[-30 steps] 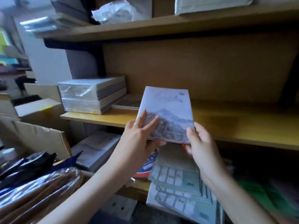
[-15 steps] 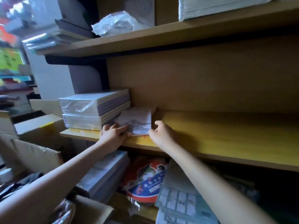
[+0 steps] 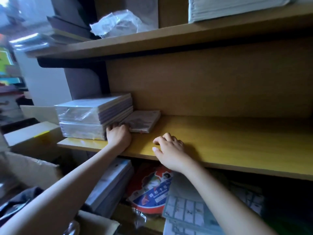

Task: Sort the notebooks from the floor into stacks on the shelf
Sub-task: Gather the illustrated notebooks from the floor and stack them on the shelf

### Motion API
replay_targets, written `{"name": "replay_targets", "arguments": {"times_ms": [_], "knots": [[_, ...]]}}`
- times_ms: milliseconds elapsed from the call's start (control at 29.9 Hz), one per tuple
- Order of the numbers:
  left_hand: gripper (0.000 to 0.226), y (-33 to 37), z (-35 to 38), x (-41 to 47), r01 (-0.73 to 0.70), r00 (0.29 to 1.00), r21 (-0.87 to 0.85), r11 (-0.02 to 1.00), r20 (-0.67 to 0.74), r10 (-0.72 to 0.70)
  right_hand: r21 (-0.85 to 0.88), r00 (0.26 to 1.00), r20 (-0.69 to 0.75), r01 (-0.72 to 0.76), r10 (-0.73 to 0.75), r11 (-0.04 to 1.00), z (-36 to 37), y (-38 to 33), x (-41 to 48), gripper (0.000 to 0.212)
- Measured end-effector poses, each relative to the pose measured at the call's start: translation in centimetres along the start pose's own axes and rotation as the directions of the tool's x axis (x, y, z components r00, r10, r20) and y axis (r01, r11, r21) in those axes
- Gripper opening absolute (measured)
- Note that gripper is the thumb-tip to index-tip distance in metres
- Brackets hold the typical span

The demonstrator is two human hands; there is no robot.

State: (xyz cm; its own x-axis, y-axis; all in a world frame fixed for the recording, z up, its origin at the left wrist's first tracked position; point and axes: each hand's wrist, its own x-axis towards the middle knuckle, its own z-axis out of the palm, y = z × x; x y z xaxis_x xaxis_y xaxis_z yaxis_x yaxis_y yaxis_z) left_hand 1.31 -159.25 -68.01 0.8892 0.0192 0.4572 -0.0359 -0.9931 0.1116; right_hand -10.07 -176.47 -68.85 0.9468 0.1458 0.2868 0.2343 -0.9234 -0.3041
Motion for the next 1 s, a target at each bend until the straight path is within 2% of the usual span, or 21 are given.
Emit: {"name": "replay_targets", "arguments": {"times_ms": [134,201,301,368,401,502,669,1003], "knots": [[0.041,0.0,0.2,0.4,-0.064,0.997,-0.018,0.998,0.049,0.064,-0.050,0.999,-0.046,-0.011,0.008,0.999,0.1,-0.8,-0.5,0.035],[0.044,-0.2,0.1,0.2,-0.099,0.995,0.015,0.995,-0.008,0.099,-0.124,0.995,-0.095,0.000,-0.012,0.992,0.5,-1.2,-0.9,0.034],[0.041,0.2,-0.7,-1.1,-0.338,0.929,-0.074,0.938,-0.187,0.320,-0.208,0.987,-0.158,-0.002,-0.032,0.978,0.9,-1.3,-1.6,0.035],[0.036,0.3,-1.6,-1.9,-0.475,0.875,-0.176,0.862,-0.201,0.441,-0.206,0.986,-0.164,0.002,-0.037,0.979,1.1,-1.4,-1.7,0.035],[0.037,0.3,-1.7,-2.1,-0.483,0.875,-0.208,0.851,-0.165,0.456,-0.198,0.986,-0.163,0.008,-0.041,0.980,1.1,-1.4,-1.7,0.035],[0.048,0.3,-1.8,-2.2,-0.406,0.911,-0.216,0.888,-0.023,0.411,-0.174,0.985,-0.172,-0.004,-0.026,0.985,0.9,-1.5,-1.6,0.033],[0.047,0.5,-1.4,-1.5,-0.268,0.935,-0.345,0.900,0.134,0.329,-0.198,0.979,-0.198,0.009,-0.049,0.980,1.2,-1.1,-1.6,0.031],[0.051,1.2,-1.5,-1.3,-0.148,0.938,-0.282,0.948,0.264,0.225,-0.243,0.951,-0.280,0.059,-0.129,0.968,1.9,-0.5,-1.4,0.031]]}}
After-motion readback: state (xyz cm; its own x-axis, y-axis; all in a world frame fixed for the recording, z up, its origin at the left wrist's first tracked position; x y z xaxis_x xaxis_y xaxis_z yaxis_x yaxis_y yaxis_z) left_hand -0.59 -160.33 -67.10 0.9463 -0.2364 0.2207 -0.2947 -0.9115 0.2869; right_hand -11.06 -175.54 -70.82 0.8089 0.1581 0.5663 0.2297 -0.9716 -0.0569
